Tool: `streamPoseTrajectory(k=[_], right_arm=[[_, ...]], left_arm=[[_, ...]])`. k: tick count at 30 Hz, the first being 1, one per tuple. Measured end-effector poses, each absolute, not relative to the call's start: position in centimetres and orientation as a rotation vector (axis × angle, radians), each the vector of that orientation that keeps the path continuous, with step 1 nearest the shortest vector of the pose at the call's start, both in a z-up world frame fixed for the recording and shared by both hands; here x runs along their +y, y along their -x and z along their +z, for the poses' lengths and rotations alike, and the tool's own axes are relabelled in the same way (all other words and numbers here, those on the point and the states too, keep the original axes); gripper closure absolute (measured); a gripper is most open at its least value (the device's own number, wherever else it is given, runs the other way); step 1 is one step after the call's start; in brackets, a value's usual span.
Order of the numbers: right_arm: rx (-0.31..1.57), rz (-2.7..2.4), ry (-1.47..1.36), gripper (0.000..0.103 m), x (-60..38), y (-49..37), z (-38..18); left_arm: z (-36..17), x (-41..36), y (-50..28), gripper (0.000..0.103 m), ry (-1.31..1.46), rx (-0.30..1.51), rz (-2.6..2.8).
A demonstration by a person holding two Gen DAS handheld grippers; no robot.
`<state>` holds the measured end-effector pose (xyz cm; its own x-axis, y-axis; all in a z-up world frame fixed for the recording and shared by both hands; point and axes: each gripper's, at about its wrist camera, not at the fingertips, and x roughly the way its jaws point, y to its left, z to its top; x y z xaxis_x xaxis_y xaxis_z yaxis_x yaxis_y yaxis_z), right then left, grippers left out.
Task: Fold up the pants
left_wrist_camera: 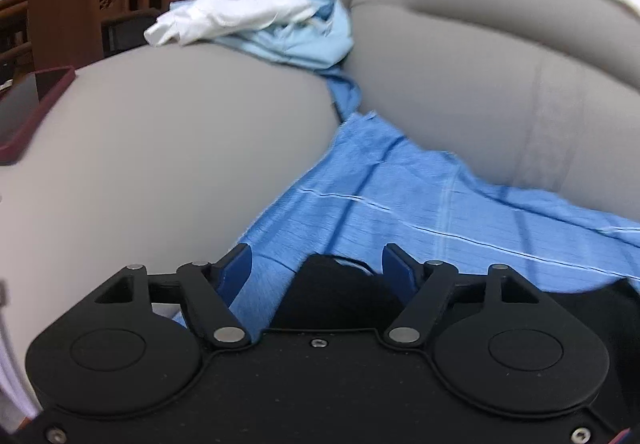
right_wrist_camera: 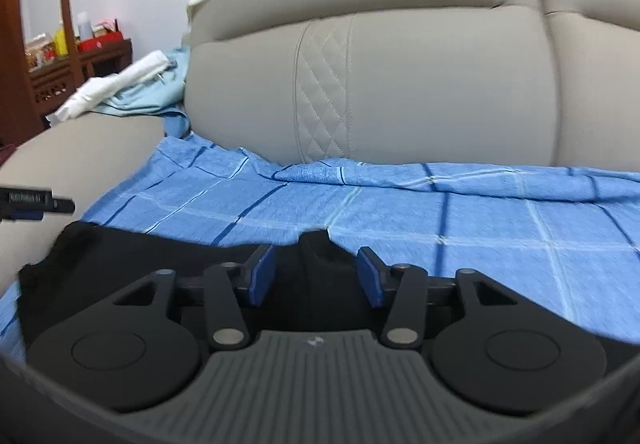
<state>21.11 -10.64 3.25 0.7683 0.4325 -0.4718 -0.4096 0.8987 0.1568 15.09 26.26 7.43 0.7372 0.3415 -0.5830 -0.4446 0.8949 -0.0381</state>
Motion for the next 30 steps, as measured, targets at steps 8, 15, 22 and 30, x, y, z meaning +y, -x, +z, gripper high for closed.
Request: streamPoseTrajectory(k=[8, 15, 22, 30], right_arm=[[0.505, 0.327, -0.06, 0.034, -14.8, -11.8, 1.6], [0.466, 0.203, 0.099, 0.033, -15.0, -6.6, -0.2], [0.492, 0.161, 0.106, 0.031, -15.4, -5.7, -1.2], [0.501, 0.113, 0.103, 0.027, -18.0, -5.2, -1.6]], left_arm=[[5.6, 23.4, -5.4, 0.006, 0.385, 0.67, 0.41], [1.0, 26.2, -4.9, 0.003, 0.697, 0.669, 0.458], [2.5, 25.4, -7.1, 0.093, 0.478, 0.55, 0.625], [3.8, 27.7, -8.9, 0.091, 0.396, 0.638, 0.641]])
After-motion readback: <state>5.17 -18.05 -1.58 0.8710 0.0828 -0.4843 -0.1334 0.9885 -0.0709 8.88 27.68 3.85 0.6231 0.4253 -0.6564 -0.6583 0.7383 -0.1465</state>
